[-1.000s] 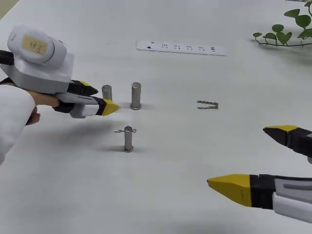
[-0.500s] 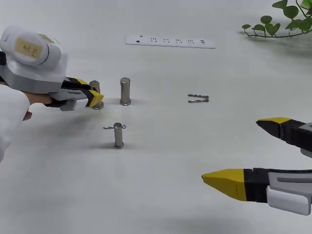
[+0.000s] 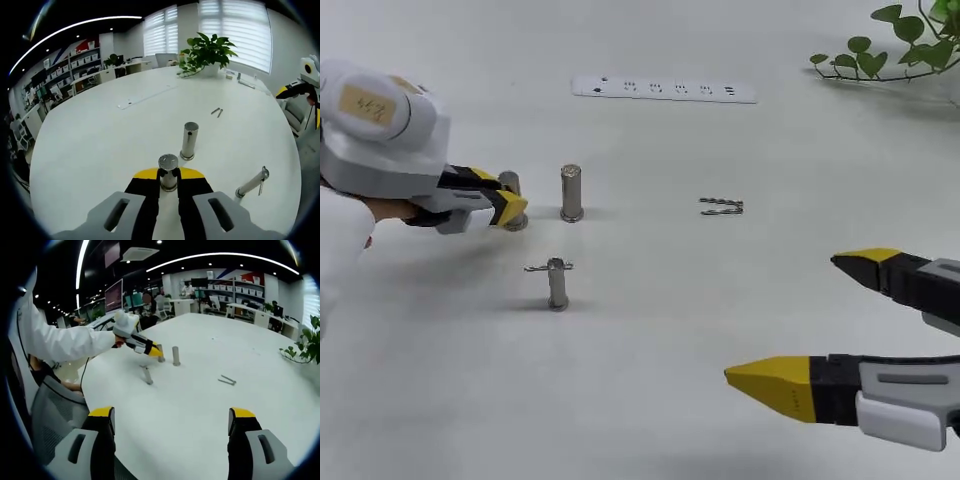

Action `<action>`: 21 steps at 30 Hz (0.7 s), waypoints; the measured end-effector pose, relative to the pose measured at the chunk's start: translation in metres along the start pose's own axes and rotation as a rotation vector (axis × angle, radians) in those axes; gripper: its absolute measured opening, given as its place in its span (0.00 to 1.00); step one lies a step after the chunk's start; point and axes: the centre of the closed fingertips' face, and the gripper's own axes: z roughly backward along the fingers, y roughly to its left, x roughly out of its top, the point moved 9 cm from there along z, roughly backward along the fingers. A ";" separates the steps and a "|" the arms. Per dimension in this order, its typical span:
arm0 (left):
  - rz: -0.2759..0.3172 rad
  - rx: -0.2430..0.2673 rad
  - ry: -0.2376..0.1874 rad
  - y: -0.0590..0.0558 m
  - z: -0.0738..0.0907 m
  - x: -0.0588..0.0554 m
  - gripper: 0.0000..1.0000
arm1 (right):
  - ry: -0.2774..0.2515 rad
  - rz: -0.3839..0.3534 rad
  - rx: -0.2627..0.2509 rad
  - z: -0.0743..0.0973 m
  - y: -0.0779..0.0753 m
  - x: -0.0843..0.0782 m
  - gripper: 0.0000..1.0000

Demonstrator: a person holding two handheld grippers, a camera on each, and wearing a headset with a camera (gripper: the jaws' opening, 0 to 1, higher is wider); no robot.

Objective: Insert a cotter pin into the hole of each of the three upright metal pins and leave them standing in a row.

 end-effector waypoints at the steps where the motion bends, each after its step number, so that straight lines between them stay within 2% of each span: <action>1: -0.004 -0.002 0.001 0.000 0.000 0.000 0.09 | -0.001 -0.001 0.001 0.000 0.000 0.000 0.92; 3: -0.036 -0.003 0.014 -0.002 0.001 0.001 0.09 | -0.003 -0.002 0.001 0.000 0.000 0.000 0.92; 5: -0.042 -0.007 0.012 -0.004 0.003 0.002 0.09 | -0.002 -0.003 0.002 0.000 0.000 0.000 0.92; 9: -0.040 -0.008 -0.015 -0.006 0.010 0.012 0.09 | -0.005 0.000 0.008 0.000 0.000 0.000 0.92; 12: -0.079 -0.007 -0.042 -0.009 0.020 0.026 0.09 | -0.005 0.002 0.001 0.001 0.000 -0.001 0.93; 13: -0.078 -0.006 -0.045 -0.009 0.021 0.028 0.09 | -0.007 0.000 0.001 0.001 0.000 -0.001 0.93; 17: -0.097 -0.028 -0.086 -0.017 0.036 0.049 0.09 | -0.020 -0.003 0.001 0.003 0.000 0.000 0.92; 19: -0.098 -0.056 -0.107 -0.023 0.042 0.060 0.09 | -0.026 -0.003 0.005 0.004 0.001 0.000 0.92; 21: -0.108 -0.099 -0.109 -0.032 0.048 0.068 0.09 | -0.031 -0.005 0.009 0.004 0.002 0.000 0.92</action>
